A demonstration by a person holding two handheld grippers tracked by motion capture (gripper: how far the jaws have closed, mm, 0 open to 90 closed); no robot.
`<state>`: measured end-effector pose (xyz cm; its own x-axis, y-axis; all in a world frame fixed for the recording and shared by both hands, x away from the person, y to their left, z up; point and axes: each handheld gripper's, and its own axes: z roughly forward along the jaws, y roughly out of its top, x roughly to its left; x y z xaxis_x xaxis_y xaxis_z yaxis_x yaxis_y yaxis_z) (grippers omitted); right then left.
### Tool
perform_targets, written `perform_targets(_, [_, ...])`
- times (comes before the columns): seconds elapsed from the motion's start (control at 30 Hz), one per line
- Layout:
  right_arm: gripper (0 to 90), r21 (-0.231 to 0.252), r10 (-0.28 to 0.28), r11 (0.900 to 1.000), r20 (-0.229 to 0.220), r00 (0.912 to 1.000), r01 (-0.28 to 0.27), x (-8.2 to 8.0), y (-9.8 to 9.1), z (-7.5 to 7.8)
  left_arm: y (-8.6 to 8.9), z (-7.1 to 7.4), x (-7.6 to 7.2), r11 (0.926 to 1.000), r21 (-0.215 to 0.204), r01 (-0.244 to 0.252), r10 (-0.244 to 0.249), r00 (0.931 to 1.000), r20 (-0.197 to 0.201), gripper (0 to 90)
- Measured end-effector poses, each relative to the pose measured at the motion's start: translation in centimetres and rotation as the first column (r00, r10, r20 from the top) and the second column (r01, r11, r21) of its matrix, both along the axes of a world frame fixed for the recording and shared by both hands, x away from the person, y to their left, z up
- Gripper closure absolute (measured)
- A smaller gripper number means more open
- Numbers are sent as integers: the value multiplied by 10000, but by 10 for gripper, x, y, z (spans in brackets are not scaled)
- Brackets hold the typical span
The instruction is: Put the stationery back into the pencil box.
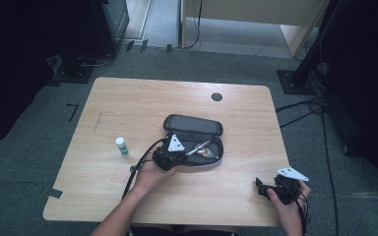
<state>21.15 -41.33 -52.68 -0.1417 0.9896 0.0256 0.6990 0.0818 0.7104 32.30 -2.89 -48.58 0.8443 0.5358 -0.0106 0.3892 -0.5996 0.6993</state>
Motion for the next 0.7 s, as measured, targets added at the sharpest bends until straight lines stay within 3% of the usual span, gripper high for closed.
perform_targets(0.2, [0,0,-2,10000,0,10000,2,0,0,0,1,-2,0,9991,271,319,-326,9991,263,816])
perform_targets(0.3, [0,1,-2,10000,0,10000,2,0,0,0,0,-4,-1,9991,427,-1,-20,9987,500,772])
perform_targets(0.33, [0,1,-3,10000,-1,10000,3,0,0,0,-2,-4,-1,9990,452,-24,2,9988,490,722])
perform_targets(0.53, [0,5,1,10000,-2,10000,-1,0,0,0,-10,-3,-1,9999,98,-127,125,9997,198,668])
perform_targets(0.7, [0,4,3,10000,-2,10000,-3,0,0,0,-15,-3,2,9993,167,-347,346,9994,90,724])
